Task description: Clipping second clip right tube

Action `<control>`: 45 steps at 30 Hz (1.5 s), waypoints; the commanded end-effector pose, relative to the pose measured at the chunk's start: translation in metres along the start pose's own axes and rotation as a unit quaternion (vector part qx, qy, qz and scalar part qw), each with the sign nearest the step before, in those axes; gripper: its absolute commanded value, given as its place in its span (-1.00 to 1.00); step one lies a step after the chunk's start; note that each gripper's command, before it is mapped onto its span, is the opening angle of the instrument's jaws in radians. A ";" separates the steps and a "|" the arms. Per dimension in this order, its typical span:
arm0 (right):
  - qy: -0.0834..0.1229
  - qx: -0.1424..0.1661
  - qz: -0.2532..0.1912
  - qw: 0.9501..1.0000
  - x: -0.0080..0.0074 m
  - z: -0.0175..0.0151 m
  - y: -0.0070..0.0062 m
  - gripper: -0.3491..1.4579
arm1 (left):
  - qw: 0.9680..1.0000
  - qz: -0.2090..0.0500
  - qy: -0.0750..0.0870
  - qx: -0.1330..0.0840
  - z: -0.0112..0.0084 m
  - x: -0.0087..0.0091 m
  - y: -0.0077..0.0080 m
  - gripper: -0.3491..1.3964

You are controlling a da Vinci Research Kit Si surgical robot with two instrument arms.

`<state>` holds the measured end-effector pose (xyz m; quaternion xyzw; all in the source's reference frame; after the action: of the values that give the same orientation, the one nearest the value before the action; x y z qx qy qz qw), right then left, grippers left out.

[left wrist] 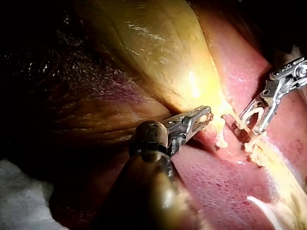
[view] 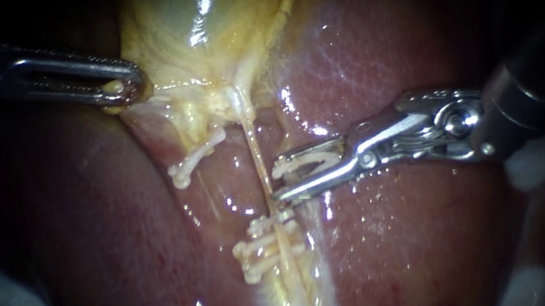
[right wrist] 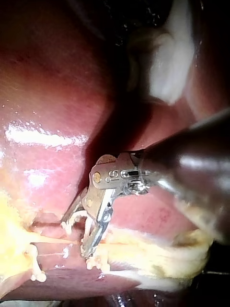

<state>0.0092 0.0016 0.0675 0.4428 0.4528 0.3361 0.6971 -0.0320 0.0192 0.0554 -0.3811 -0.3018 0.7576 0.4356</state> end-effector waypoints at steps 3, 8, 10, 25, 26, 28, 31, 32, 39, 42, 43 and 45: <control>0.006 0.004 0.006 1.000 -0.0002 0.0008 -0.0002 -0.09 | 1.000 0.000 0.000 0.000 0.0000 0.0000 0.0000 -1.00; 0.019 0.015 0.015 1.000 -0.0001 0.0020 -0.0008 -0.08 | 1.000 0.000 0.000 0.000 0.0001 0.0001 0.0001 -1.00; 0.024 0.020 0.020 0.999 -0.0001 0.0023 -0.0011 -0.08 | 1.000 0.000 0.000 0.000 0.0002 0.0001 0.0001 -1.00; 0.026 0.100 0.030 0.994 0.0007 0.0033 -0.0049 -0.13 | 1.000 0.000 0.000 0.000 0.0002 0.0001 0.0001 -1.00; 0.024 0.103 0.030 0.994 0.0009 0.0032 -0.0050 -0.15 | 1.000 0.000 0.000 0.000 0.0002 0.0001 0.0001 -1.00; 0.024 0.106 0.030 0.994 0.0012 0.0030 -0.0051 -0.19 | 1.000 0.000 0.000 0.000 0.0002 0.0001 0.0001 -1.00; 0.024 0.107 0.031 0.994 0.0014 0.0026 -0.0052 -0.29 | 1.000 0.000 0.000 0.001 0.0002 0.0001 0.0001 -1.00; 0.024 0.107 0.031 0.994 0.0014 0.0026 -0.0052 -0.32 | 1.000 0.000 0.000 0.001 0.0002 0.0001 0.0001 -1.00; 0.023 0.107 0.037 0.993 0.0014 0.0024 -0.0051 -0.60 | 1.000 -0.001 0.001 0.001 0.0003 0.0002 0.0002 -1.00; 0.023 0.108 0.038 0.993 0.0016 0.0022 -0.0052 -0.72 | 1.000 -0.004 0.001 0.001 0.0003 0.0002 0.0003 -1.00; 0.023 0.108 0.038 0.993 0.0017 0.0021 -0.0053 -0.79 | 1.000 -0.004 0.001 0.001 0.0003 0.0002 0.0003 -1.00; 0.023 0.109 0.044 0.993 0.0018 0.0020 -0.0054 -0.87 | 1.000 -0.004 0.001 0.001 0.0004 0.0002 0.0003 -1.00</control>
<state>0.0120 0.0006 0.0622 0.5295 0.4815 0.3267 0.6173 -0.0326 0.0191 0.0553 -0.3800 -0.3016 0.7561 0.4392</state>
